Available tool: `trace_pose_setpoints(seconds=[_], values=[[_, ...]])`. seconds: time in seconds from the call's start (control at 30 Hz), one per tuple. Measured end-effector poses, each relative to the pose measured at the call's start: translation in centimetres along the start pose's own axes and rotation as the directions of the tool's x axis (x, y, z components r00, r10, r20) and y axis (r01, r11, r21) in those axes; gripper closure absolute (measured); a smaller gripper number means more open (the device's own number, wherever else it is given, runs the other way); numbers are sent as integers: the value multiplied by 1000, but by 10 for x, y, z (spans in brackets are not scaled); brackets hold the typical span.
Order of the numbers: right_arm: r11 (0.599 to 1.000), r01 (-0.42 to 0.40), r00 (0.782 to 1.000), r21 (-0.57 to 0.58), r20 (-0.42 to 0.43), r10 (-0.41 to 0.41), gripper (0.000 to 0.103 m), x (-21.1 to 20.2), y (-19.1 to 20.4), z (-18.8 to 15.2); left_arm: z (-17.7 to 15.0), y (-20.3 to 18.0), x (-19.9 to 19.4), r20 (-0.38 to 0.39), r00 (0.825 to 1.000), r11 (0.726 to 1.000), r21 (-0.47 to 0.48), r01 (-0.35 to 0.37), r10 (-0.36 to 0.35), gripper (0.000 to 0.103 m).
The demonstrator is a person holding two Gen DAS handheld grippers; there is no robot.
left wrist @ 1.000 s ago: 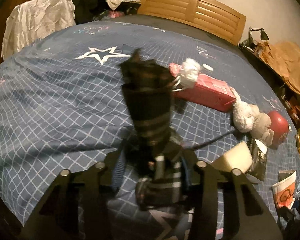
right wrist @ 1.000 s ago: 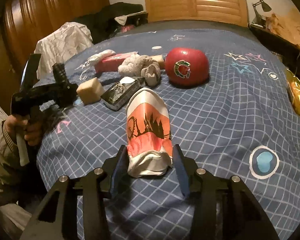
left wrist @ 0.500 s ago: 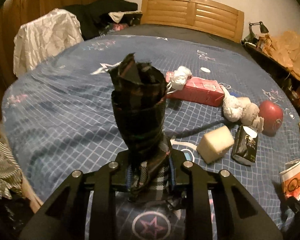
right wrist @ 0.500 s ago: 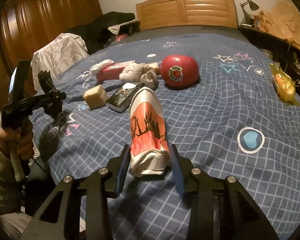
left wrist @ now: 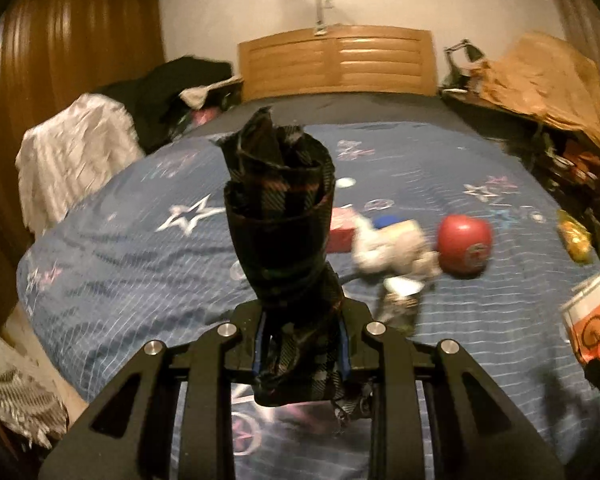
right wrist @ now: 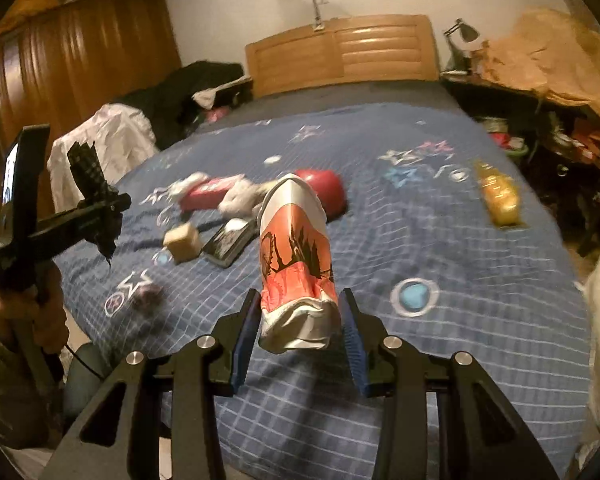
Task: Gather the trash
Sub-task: 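Carry the plaid cloth and paper cup over the white bucket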
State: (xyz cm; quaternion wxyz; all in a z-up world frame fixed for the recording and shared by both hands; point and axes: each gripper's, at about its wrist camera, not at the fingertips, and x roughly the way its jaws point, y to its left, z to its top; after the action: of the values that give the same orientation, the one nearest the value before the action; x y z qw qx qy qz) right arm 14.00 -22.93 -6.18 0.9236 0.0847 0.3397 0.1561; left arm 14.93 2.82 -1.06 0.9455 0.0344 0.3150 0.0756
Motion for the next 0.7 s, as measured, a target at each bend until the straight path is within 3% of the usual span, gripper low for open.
trace_pose_setpoints(seconds=[0.17,0.4,0.57,0.7], values=[[996,79,995,47,52,-82,61,-35,-34,7,13,-55,-13,33,996,993,83,82,-85,78],[960,232,965,157,87,-248,61,-95,-109,13,21,-154,-32,39,971,949,225,223,-237,78],[902,353,922,250,72,-381,60,-143,-172,5,23,-231,-47,20,933,883,332,332,-359,78],[850,431,884,304,49,-466,60,-178,-219,-6,16,-293,-60,-19,890,806,417,420,-455,78]])
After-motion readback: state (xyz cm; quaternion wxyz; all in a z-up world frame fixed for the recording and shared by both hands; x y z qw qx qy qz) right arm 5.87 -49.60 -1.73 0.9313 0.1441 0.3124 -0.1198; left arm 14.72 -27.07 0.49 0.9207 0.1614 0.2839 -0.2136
